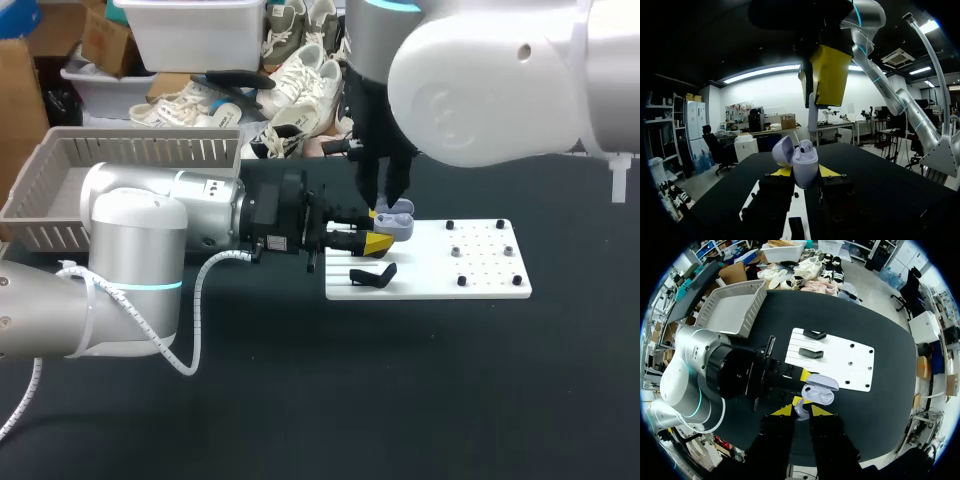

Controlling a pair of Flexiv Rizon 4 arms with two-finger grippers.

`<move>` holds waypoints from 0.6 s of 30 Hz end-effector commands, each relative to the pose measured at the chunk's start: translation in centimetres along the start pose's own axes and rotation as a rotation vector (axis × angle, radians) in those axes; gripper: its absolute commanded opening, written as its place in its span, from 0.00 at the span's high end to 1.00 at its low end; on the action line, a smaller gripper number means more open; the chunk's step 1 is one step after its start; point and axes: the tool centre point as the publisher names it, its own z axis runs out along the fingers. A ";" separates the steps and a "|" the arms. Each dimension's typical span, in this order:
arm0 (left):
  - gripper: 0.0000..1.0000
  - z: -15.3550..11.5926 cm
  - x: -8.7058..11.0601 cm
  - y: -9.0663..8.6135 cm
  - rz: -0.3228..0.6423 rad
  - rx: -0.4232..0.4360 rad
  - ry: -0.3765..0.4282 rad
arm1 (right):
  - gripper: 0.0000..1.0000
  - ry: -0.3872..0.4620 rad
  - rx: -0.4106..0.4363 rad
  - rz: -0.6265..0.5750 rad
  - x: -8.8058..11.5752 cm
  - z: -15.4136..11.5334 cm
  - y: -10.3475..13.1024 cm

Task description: Pick up each earbud case from the left stands, insert the matching earbuds, close the lid, and place the case in the box.

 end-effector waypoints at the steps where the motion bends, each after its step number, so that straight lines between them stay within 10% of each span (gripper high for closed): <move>1: 1.00 0.0 0.0 0.0 0.001 -0.002 -0.001 | 1.00 0.019 0.006 0.007 -0.4 0.2 -0.3; 18: 1.00 0.0 0.0 0.0 0.001 -0.002 -0.001 | 1.00 0.035 -0.006 0.017 -0.4 0.6 -0.7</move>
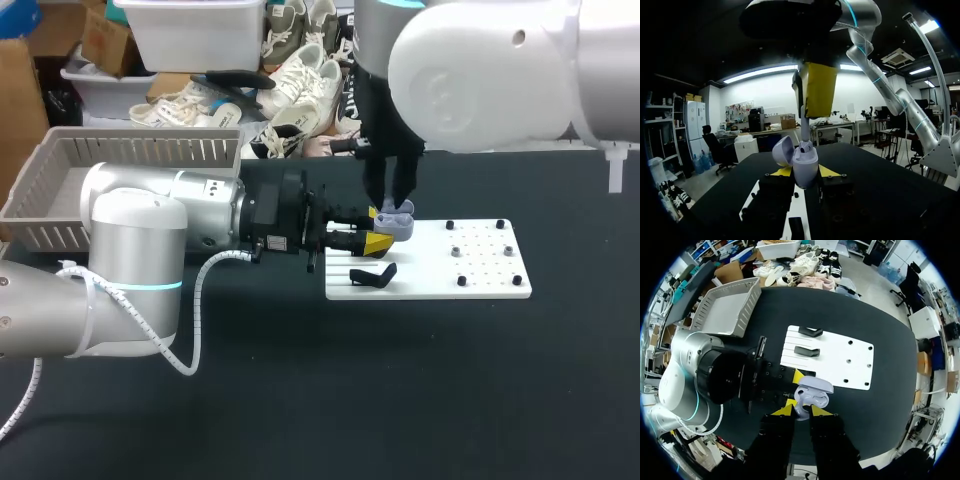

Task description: Pick up each earbud case from the left stands, insert the matching earbuds, close the lid, and place the case in the box.

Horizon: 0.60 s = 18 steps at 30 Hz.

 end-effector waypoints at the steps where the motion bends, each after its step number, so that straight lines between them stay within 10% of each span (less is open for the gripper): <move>1: 1.00 0.0 0.0 0.0 0.001 -0.002 -0.001 | 1.00 0.002 0.002 -0.007 0.0 -0.1 0.3; 18: 1.00 0.0 0.0 0.0 0.001 -0.002 -0.001 | 1.00 0.012 0.010 -0.018 -0.2 0.6 0.6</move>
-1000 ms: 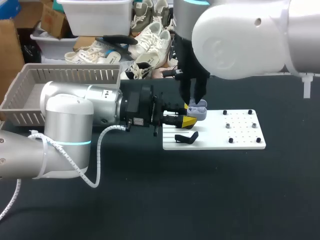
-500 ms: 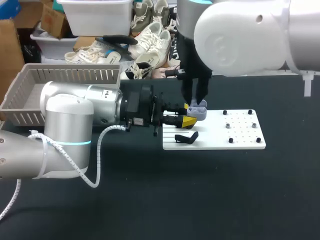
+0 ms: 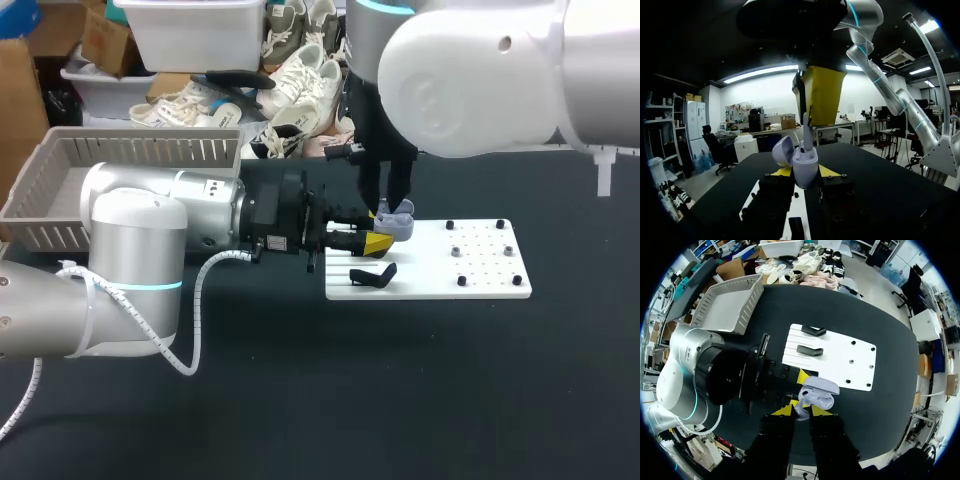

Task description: Pick up each earbud case from the left stands, insert the matching earbuds, close the lid, and place the case in the box.

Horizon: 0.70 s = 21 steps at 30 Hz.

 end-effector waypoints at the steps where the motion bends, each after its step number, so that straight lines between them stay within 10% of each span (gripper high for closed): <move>1: 1.00 0.0 0.0 0.0 0.001 -0.002 -0.001 | 1.00 0.005 0.004 0.002 -0.2 0.1 0.1; 21: 1.00 0.0 0.0 0.0 0.001 -0.002 -0.001 | 1.00 0.018 0.014 0.009 -0.5 0.9 -0.1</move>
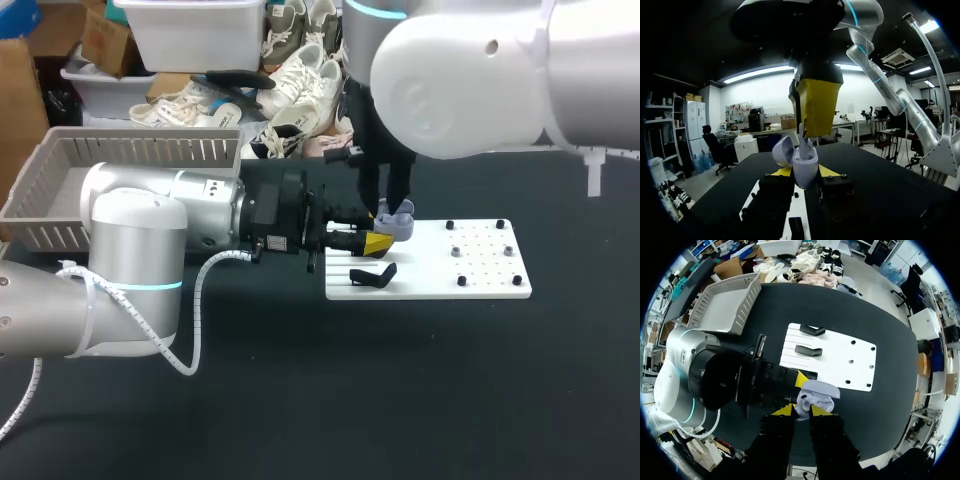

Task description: Pick up each earbud case from the left stands, insert the matching earbuds, close the lid, and place the case in the box.

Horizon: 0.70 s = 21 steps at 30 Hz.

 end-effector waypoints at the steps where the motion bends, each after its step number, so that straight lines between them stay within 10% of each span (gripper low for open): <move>1: 1.00 0.0 0.0 0.0 0.001 -0.002 -0.001 | 1.00 0.006 0.002 0.002 -0.3 0.1 0.1; 21: 1.00 0.0 0.0 0.0 0.001 -0.002 -0.001 | 1.00 0.012 0.009 0.014 -0.5 0.9 -0.4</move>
